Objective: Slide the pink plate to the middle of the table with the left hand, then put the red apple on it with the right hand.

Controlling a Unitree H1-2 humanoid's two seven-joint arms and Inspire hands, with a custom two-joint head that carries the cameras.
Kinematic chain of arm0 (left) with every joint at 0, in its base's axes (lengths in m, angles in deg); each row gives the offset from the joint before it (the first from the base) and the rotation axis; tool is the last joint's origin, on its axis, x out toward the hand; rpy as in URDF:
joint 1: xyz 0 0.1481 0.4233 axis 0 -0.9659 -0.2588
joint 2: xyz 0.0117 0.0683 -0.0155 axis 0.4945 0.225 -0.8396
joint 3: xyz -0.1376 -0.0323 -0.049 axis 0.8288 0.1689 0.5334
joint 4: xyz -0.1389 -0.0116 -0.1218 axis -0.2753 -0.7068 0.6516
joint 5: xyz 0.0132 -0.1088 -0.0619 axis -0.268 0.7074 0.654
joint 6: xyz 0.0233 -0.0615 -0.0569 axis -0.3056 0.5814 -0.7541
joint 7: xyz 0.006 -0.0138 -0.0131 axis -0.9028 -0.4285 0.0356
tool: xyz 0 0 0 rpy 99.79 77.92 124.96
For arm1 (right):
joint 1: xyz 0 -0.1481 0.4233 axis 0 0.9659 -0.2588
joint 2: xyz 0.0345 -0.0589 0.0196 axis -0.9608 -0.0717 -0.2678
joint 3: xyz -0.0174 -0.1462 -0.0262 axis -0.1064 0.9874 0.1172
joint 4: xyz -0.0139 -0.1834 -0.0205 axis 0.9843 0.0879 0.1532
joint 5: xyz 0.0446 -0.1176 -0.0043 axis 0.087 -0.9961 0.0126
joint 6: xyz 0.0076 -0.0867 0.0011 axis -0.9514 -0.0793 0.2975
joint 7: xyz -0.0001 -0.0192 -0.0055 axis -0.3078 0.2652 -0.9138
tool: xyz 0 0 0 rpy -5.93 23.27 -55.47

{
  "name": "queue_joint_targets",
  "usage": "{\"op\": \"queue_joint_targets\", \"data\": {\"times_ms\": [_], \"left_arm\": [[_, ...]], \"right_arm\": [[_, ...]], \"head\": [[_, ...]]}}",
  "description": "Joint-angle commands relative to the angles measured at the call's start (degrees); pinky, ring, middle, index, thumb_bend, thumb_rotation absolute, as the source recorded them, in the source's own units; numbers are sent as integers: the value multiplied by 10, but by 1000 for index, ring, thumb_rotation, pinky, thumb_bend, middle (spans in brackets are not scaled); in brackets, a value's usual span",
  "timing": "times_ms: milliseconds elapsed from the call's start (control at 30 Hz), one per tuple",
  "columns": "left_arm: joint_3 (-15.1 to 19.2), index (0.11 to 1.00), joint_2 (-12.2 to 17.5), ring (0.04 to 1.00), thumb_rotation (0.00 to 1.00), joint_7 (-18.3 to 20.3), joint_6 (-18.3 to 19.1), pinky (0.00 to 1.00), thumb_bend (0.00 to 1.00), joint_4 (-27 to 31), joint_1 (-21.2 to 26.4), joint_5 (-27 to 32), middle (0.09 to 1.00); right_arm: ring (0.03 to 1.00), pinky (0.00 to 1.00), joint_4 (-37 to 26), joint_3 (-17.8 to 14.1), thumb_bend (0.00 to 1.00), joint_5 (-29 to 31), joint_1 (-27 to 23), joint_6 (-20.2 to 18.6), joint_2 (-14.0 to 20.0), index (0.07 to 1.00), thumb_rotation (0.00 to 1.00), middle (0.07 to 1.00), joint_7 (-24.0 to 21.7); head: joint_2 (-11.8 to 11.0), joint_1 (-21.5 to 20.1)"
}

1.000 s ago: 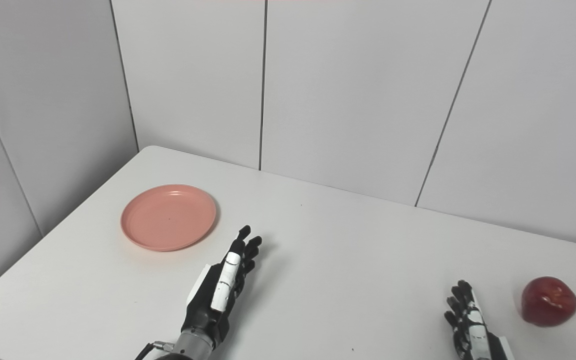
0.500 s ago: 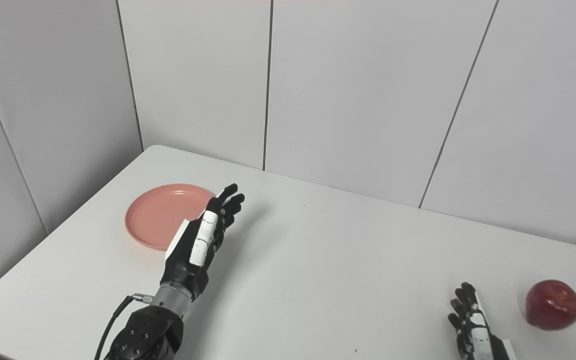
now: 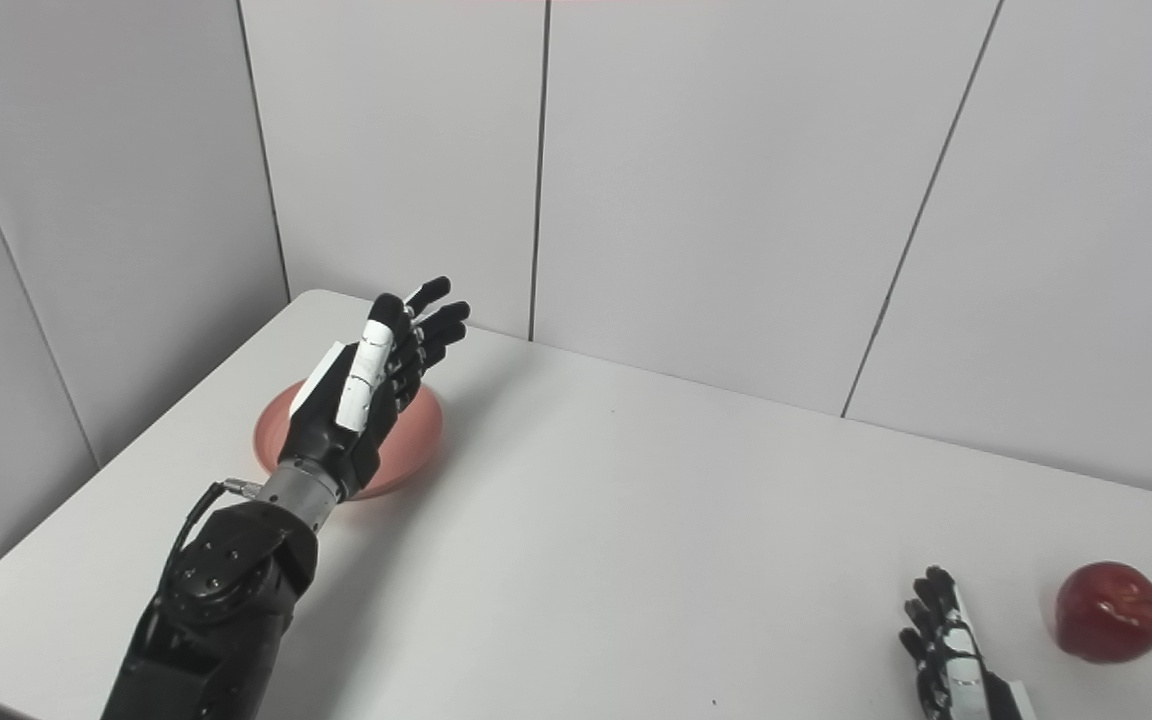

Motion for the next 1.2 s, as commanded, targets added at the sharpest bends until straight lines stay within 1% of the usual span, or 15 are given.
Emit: {"op": "queue_joint_targets", "data": {"times_ms": [0, 133, 300, 400, 500, 567, 667, 700, 767, 900, 1033, 1167], "left_arm": [[10, 908, 17, 926, 1000, 9, -1, 1000, 853, 2, 29, 14, 894], [38, 904, 41, 913, 1000, 15, -10, 989, 880, -30, 46, 33, 890], [60, 907, 62, 904, 1000, 25, -22, 982, 908, -68, 62, 55, 878], [65, 905, 76, 905, 1000, 28, -29, 982, 924, -88, 69, 58, 872], [70, 872, 89, 900, 1000, 30, -40, 943, 936, -112, 78, 52, 868], [76, 878, 100, 903, 1000, 38, -63, 953, 935, -143, 89, 55, 874], [84, 895, 109, 903, 1000, 45, -83, 955, 934, -173, 101, 58, 879], [86, 877, 111, 894, 1000, 44, -85, 937, 916, -180, 105, 58, 872], [89, 870, 120, 890, 1000, 43, -84, 926, 899, -194, 112, 55, 870], [94, 872, 139, 899, 1000, 48, -86, 943, 908, -235, 125, 56, 876], [101, 863, 153, 901, 1000, 58, -100, 949, 904, -281, 134, 59, 876], [108, 883, 164, 909, 1000, 66, -120, 945, 892, -323, 142, 62, 898]], "right_arm": [[1000, 1000, 18, 7, 876, 0, 17, 13, -10, 1000, 1000, 1000, -2], [1000, 1000, 21, 7, 870, 3, 16, 14, -10, 1000, 1000, 1000, -5], [1000, 1000, 18, 8, 875, 0, 17, 10, -9, 1000, 1000, 1000, -3], [1000, 1000, 18, 7, 870, 3, 18, 10, -9, 1000, 1000, 1000, -4], [1000, 1000, 20, 6, 875, 3, 18, 11, -10, 1000, 1000, 1000, -3], [1000, 1000, 20, 7, 878, 1, 18, 10, -10, 1000, 1000, 1000, -2], [1000, 1000, 19, 7, 876, 1, 19, 10, -9, 1000, 1000, 1000, -3], [1000, 1000, 19, 7, 868, 2, 19, 10, -9, 1000, 1000, 1000, -4], [1000, 1000, 20, 7, 863, 3, 19, 10, -9, 1000, 1000, 1000, -5], [1000, 1000, 21, 6, 862, 5, 19, 11, -9, 1000, 1000, 1000, -6], [1000, 1000, 21, 7, 861, 3, 19, 11, -8, 1000, 1000, 1000, -5], [1000, 1000, 19, 6, 866, 3, 21, 10, -7, 998, 1000, 1000, -5]], "head": [[0, 1], [-1, 1], [-1, 2], [0, 2], [0, 2], [0, 1], [1, 0], [1, 0], [1, 0], [0, 0], [0, -2], [1, -2]]}}
